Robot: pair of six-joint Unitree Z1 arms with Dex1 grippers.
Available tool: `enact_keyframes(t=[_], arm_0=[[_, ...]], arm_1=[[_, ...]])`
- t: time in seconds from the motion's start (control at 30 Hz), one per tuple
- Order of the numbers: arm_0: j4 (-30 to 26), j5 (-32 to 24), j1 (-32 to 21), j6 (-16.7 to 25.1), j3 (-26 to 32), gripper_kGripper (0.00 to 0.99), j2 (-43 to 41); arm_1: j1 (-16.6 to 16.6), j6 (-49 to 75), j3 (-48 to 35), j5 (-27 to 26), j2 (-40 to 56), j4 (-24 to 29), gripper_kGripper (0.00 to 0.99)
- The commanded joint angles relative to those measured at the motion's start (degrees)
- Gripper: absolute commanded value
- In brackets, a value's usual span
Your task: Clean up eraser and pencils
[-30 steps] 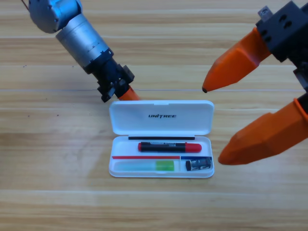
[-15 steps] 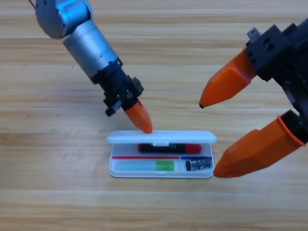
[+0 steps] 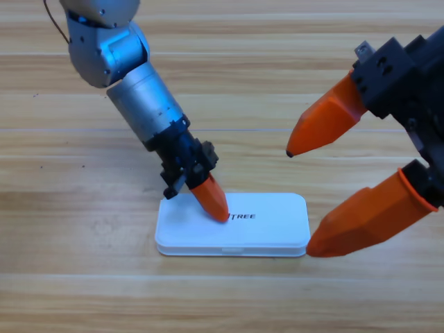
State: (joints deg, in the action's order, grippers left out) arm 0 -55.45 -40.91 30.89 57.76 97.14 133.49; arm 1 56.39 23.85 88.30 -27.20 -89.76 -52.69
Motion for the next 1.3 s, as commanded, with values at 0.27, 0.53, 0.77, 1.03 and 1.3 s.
enact_keyframes(t=[0.27, 0.53, 0.77, 1.03, 1.3], arm_0=[[2.7, 2.8, 1.9, -4.1, -3.5, 0.0, -3.0], [-10.5, 4.4, 1.7, -6.0, 1.6, 0.959, -22.2], [-12.5, 4.0, 5.4, -9.2, -4.6, 0.99, -37.8], [-11.6, 4.4, 7.6, -11.7, -9.3, 0.99, -42.3], [-9.6, 4.6, 7.7, -12.1, -11.9, 0.99, -44.3]], arm_1=[[0.1, -0.4, -0.9, -0.7, -2.7, 0.8, 0.985], [0.1, -0.4, -1.1, -0.7, -2.9, 0.8, 0.985], [0.1, -0.4, -1.0, -0.7, -3.0, 0.8, 0.985], [0.1, -0.4, -0.9, -0.7, -3.2, 0.8, 0.985], [0.1, -0.4, -0.9, -0.7, -3.4, 0.8, 0.985]])
